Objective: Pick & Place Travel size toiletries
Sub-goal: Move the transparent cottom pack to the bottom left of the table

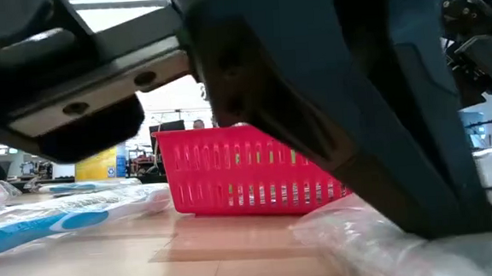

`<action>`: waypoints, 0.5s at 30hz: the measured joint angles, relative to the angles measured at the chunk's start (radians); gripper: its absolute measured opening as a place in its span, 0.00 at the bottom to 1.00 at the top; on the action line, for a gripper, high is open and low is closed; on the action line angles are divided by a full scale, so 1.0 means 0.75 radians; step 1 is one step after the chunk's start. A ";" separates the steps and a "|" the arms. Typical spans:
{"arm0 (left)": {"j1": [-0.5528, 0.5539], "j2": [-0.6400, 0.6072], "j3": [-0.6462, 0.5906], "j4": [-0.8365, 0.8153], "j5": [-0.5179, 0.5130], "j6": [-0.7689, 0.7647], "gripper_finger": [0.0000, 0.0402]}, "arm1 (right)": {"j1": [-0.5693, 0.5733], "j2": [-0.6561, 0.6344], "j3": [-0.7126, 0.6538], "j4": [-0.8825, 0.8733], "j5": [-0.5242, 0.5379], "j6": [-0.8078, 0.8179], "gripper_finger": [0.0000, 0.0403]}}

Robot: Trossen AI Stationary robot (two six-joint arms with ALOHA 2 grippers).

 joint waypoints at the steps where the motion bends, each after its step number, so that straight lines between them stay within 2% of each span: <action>1: 0.000 -0.002 0.000 -0.004 -0.006 -0.007 0.00 | 0.000 0.000 0.000 0.000 0.000 0.000 0.00; 8: -0.030 -0.021 0.000 -0.239 -0.017 -0.180 0.00 | 0.000 0.000 0.000 0.000 0.000 -0.006 0.00; 15: -0.068 -0.069 -0.006 -0.484 0.042 -0.416 0.00 | 0.002 0.000 0.001 0.006 -0.001 -0.010 0.00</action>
